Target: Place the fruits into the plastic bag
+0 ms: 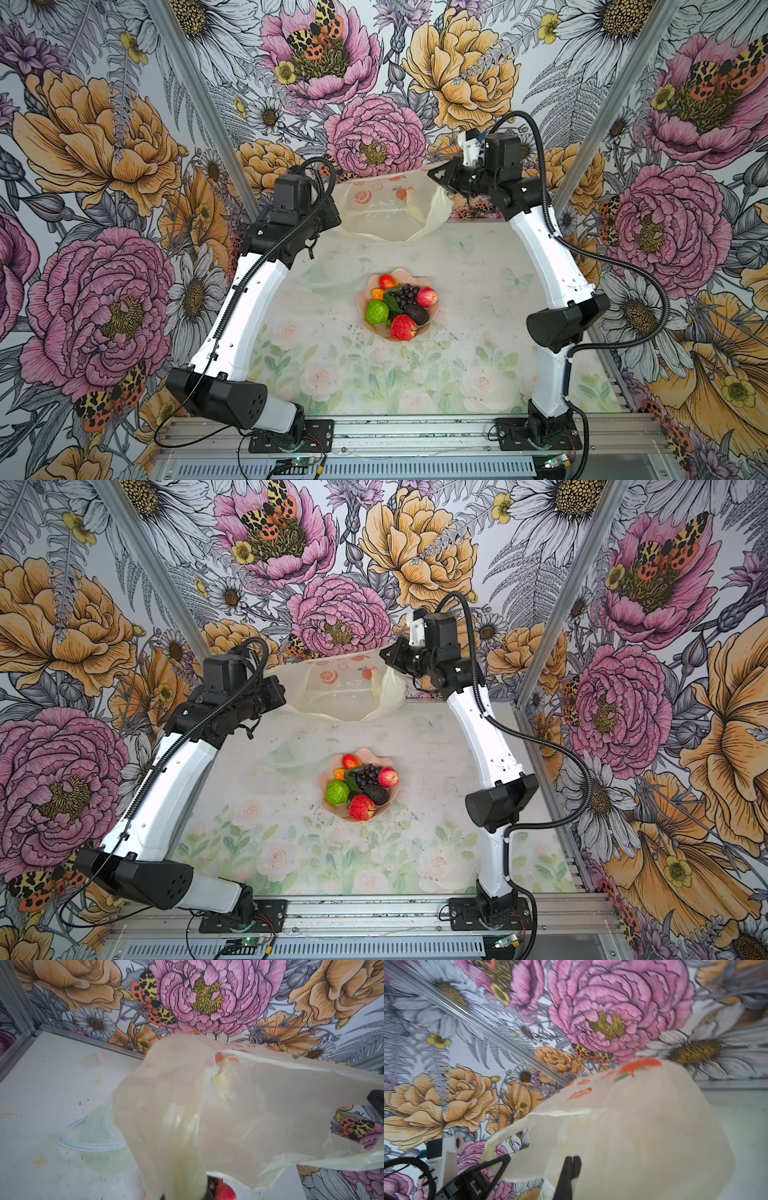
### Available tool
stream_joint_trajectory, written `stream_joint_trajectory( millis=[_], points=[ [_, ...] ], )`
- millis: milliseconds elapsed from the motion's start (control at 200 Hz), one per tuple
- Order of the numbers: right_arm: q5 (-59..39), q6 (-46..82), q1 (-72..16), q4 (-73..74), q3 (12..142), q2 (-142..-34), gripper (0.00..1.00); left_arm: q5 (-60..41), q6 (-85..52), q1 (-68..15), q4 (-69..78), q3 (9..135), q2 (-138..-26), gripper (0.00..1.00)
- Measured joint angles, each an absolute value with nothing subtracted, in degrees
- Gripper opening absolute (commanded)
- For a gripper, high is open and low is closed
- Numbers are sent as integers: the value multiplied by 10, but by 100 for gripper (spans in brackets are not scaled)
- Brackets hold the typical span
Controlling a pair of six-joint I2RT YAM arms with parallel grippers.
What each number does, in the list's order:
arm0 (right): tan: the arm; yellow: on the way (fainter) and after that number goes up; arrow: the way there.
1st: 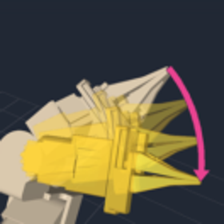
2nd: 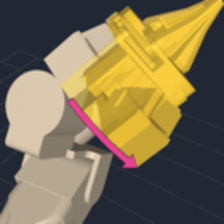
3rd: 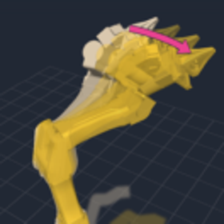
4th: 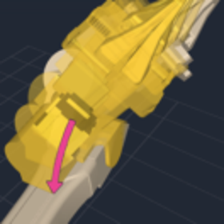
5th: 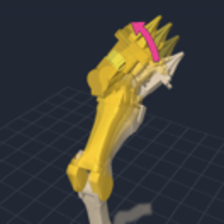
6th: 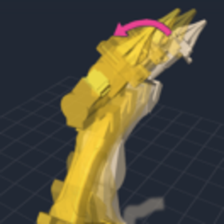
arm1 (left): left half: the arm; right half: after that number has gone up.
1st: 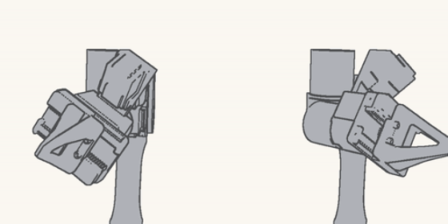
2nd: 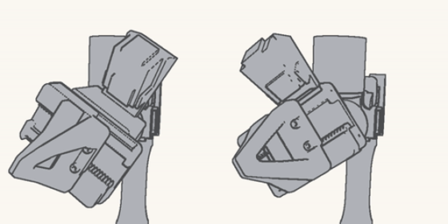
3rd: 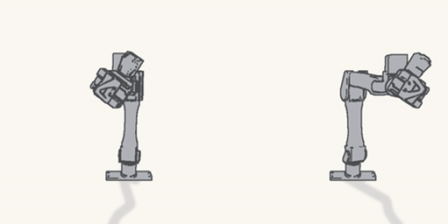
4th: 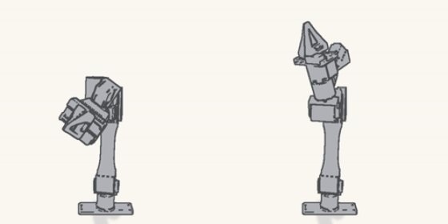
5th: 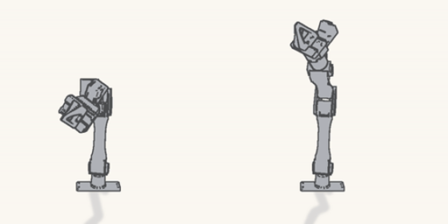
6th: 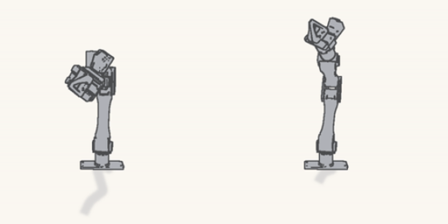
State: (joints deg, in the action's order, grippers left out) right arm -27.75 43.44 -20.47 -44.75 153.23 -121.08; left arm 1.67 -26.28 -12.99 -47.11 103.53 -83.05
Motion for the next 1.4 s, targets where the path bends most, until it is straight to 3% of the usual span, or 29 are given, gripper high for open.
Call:
stream_joint_trajectory(
  millis=[95,195,360,495,685,856,1101,1401],
  points=[
    [-292,470,-214,-415,1706,-1279,0,34,-264,-112,-468,1106,-816,0],
    [-312,488,-225,-358,1721,-1258,0,68,-245,-122,-453,1138,-765,0],
    [-333,439,-254,-293,1492,-1112,0,149,-187,-208,-377,996,-586,0],
    [-344,406,-271,-273,1291,-1069,0,190,-200,-200,-348,798,-472,0],
    [-352,415,-272,-295,1230,-1238,0,141,-270,-110,-376,582,-511,0],
    [-356,430,-272,-335,1263,-1356,0,62,-319,-24,-387,495,-517,0],
    [-371,444,-272,-323,1345,-1366,0,-25,-367,-6,-354,473,-515,0],
    [-378,456,-265,-314,1372,-1369,0,-62,-409,-6,-340,460,-490,0]
  ],
)
